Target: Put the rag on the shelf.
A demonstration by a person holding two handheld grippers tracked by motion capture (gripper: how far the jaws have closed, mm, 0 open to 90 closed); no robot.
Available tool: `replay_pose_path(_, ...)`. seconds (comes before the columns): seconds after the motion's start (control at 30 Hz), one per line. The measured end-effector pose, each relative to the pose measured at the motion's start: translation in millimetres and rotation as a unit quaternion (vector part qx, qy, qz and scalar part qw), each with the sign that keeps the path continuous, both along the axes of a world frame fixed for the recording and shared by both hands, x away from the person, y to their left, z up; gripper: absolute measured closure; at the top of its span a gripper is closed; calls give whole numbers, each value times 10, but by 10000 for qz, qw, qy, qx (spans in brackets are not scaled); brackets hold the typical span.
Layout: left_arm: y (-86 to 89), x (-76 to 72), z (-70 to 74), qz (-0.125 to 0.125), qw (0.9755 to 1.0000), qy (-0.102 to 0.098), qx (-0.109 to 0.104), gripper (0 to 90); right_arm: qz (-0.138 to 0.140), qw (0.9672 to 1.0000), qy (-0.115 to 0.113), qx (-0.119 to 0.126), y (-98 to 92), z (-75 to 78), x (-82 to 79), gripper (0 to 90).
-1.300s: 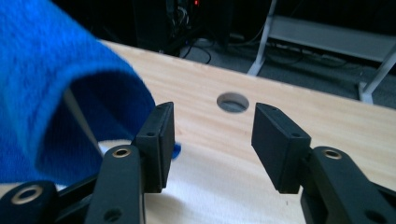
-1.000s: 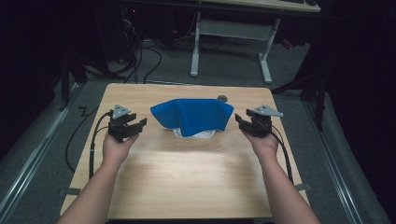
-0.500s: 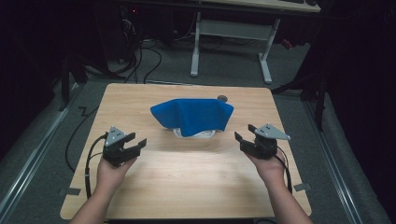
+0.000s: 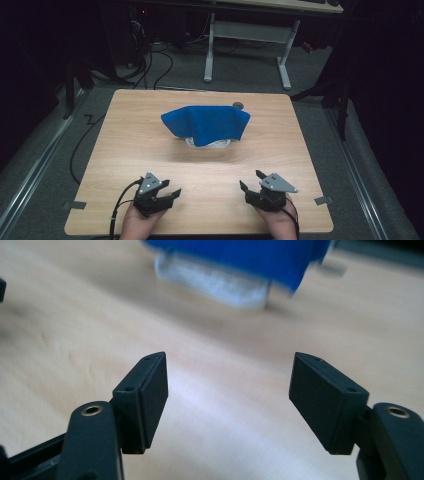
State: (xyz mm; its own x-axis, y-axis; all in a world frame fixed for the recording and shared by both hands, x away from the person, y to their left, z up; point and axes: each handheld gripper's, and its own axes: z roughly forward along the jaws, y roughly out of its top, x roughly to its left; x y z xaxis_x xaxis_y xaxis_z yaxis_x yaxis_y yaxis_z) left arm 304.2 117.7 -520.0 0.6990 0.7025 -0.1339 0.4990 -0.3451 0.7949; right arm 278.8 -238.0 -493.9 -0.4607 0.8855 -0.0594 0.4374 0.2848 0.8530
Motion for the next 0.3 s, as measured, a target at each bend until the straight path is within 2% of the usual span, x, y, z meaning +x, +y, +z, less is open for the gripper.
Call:
replay_pose_path(0.03, -30, -20, -13, -49, 9999, -38, 104, 417, 30, 9997, 213, 60, 19, -96, -7, 342)
replay_pose_path(0.07, -46, -28, -20, -85, 9998, -57, 166, 417, 178, 9988, 441, 72, 44, -158, 0, 334)
replay_pose_path(0.1, -50, -27, -24, -95, 9998, -58, 168, 416, 309, 9984, 454, -116, 82, -191, 3, 337)
replay_pose_path(0.17, -43, -14, -32, -74, 9999, 4, 108, 413, 418, 9981, 362, -270, 111, -209, 27, 346)
replay_pose_path(0.3, -17, 7, -39, -35, 9999, -8, 128, 411, 394, 9982, 394, -214, 105, -219, 108, 347)
